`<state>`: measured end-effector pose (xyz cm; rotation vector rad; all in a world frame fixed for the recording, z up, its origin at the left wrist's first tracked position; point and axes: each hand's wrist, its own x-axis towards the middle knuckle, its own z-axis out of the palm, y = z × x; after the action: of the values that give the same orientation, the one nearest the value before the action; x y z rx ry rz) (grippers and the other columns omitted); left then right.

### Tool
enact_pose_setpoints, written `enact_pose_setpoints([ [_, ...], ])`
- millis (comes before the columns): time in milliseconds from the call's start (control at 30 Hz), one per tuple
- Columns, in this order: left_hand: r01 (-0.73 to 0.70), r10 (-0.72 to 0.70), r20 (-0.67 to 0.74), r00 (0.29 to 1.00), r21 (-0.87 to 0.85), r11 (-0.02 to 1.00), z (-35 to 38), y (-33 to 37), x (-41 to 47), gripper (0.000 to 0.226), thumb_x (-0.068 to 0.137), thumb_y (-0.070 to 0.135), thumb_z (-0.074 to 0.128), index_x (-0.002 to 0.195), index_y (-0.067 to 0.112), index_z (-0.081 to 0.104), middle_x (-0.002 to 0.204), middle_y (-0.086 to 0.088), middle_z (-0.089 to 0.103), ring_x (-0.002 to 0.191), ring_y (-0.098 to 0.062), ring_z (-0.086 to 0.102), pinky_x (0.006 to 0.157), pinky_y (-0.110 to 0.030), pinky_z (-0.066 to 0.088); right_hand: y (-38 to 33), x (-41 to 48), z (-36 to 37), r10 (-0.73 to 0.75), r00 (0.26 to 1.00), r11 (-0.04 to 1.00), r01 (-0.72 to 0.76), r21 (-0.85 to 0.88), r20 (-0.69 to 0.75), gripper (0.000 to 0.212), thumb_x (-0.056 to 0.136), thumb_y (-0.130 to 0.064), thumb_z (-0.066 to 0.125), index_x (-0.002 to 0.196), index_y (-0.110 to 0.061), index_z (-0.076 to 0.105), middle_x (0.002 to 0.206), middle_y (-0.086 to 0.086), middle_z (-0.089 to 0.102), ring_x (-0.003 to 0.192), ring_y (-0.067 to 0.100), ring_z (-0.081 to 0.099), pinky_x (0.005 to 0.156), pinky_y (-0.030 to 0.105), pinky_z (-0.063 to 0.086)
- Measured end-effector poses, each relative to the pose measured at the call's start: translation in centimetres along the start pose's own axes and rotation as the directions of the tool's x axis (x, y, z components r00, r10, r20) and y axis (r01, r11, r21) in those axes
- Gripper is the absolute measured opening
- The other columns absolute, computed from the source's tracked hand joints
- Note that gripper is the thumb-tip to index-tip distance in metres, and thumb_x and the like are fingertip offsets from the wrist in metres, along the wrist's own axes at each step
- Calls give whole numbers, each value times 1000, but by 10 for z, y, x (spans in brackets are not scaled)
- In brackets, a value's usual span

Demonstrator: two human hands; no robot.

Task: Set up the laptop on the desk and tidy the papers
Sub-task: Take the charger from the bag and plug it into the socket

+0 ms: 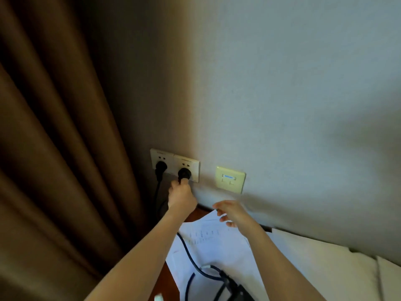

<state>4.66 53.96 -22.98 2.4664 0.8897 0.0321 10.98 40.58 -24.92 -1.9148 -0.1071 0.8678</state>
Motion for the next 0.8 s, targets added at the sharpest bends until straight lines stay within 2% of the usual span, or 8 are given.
enact_pose_setpoints([
  [100, -62, 58, 43, 997, 103, 993, 0, 16, -21, 50, 92, 17, 48, 139, 9, 32, 138, -19, 31, 128, -37, 34, 107, -39, 31, 21, -22, -23, 26, 1000, 996, -27, -84, -14, 19, 91, -17, 53, 73, -19, 57, 64, -1, 51, 51, 10, 45, 50, 20, 25],
  [167, -133, 119, 185, 975, 63, 989, 3, 29, -38, 43, 93, 21, 48, 134, 10, 39, 137, -16, 38, 126, -33, 40, 102, -35, 37, 36, -39, -37, 76, 997, 987, -78, -144, -23, 22, 93, -17, 47, 74, -20, 57, 66, -1, 52, 54, 11, 45, 52, 21, 27],
  [300, -375, 236, 602, 763, 114, 920, 23, 58, -82, 18, 95, 26, 47, 107, 14, 54, 105, -9, 50, 97, -26, 52, 70, -25, 39, 71, -71, -54, 181, 983, 952, -184, -245, -32, 14, 93, -15, 44, 87, -15, 56, 70, 0, 52, 56, 12, 46, 53, 21, 30],
  [433, -477, 226, 696, 681, 187, 859, 57, 75, -114, 27, 93, 26, 51, 111, 7, 57, 122, -11, 55, 97, -18, 43, 86, -30, 37, 99, -101, -65, 199, 980, 906, -183, -382, 4, 18, 91, -6, 43, 82, -17, 54, 70, -1, 51, 56, 9, 45, 52, 19, 30],
  [500, -497, 199, 698, 688, 253, 830, 68, 79, -125, 41, 92, 27, 54, 127, 6, 52, 130, -10, 50, 113, -25, 48, 94, -34, 39, 114, -114, -69, 195, 980, 846, -146, -513, 43, 13, 89, -5, 43, 84, -13, 52, 72, 0, 49, 55, 8, 43, 49, 17, 28],
  [600, -496, 174, 597, 783, 432, 753, 73, 78, -136, 59, 87, 24, 62, 138, 9, 35, 137, -13, 40, 126, -32, 42, 101, -41, 36, 135, -129, -76, 237, 962, 677, -65, -733, 134, 11, 85, -11, 59, 75, -14, 55, 64, 1, 51, 50, 7, 43, 44, 15, 32],
  [700, -433, 18, 590, 807, 571, 697, 72, 67, -134, 67, 82, 22, 67, 137, 7, 32, 128, -10, 47, 121, -32, 48, 102, -43, 40, 153, -141, -77, 467, 865, 504, -90, -859, 183, 23, 77, -19, 72, 59, -14, 58, 40, -7, 55, 53, 13, 52, 50, 21, 42],
  [800, -368, -98, 599, 795, 605, 706, 63, 58, -140, 42, 91, 20, 57, 129, 6, 48, 116, -7, 53, 106, -22, 56, 102, -34, 40, 172, -153, -66, 399, 912, 346, -57, -937, 92, 25, 78, -19, 70, 96, -5, 59, 87, 7, 63, 90, 26, 60, 74, 28, 41],
])
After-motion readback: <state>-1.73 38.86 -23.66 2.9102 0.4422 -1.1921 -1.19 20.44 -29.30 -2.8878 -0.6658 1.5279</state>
